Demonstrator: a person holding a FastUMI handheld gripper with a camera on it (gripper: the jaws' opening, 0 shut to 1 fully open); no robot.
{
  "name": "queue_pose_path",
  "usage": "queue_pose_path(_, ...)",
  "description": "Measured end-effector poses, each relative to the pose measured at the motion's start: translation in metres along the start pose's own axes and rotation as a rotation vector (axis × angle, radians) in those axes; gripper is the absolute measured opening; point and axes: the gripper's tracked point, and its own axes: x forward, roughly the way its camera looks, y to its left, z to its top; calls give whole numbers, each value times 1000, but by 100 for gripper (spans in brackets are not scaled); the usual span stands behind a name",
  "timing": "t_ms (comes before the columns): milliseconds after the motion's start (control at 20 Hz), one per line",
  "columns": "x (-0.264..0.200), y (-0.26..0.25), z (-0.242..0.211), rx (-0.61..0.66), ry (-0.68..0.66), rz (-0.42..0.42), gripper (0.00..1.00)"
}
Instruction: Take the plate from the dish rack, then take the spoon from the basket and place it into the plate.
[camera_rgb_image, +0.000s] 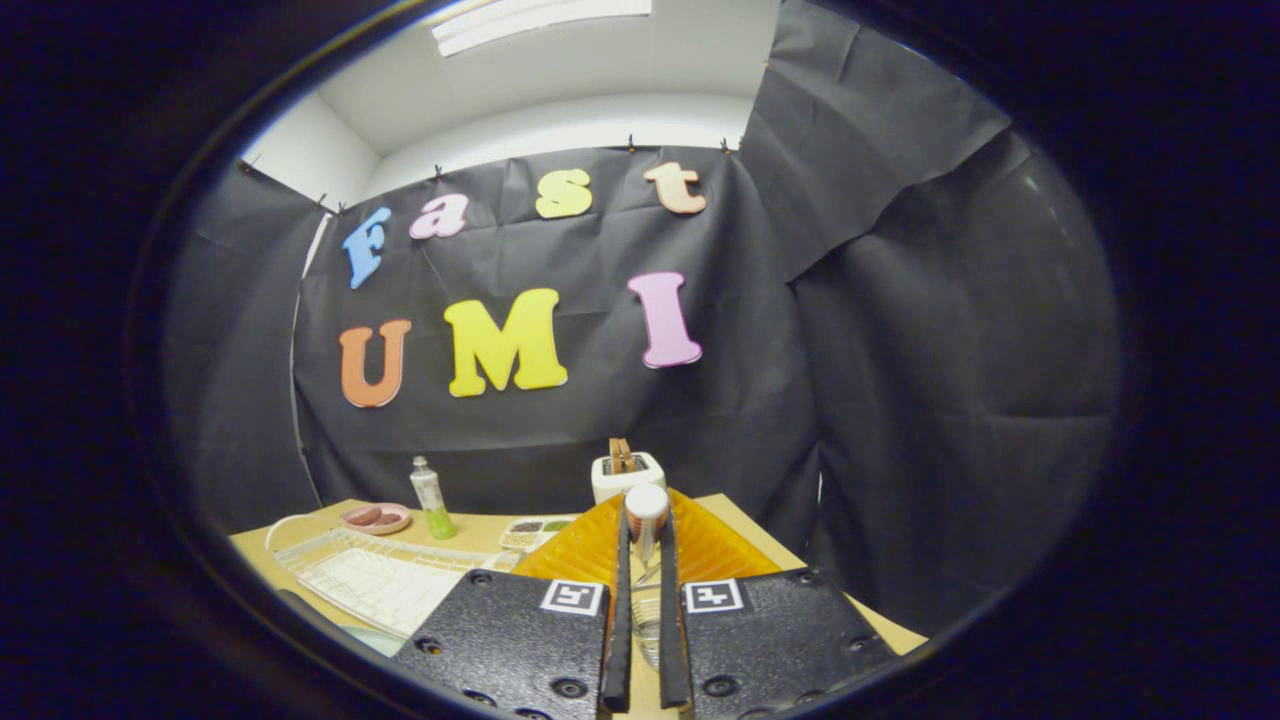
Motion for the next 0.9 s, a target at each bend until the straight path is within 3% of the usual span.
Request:
queue_pose_path(500, -100, 88, 57, -10, -51, 77, 16)
queue_pose_path(900, -129, 183, -9, -12, 85, 212, 16)
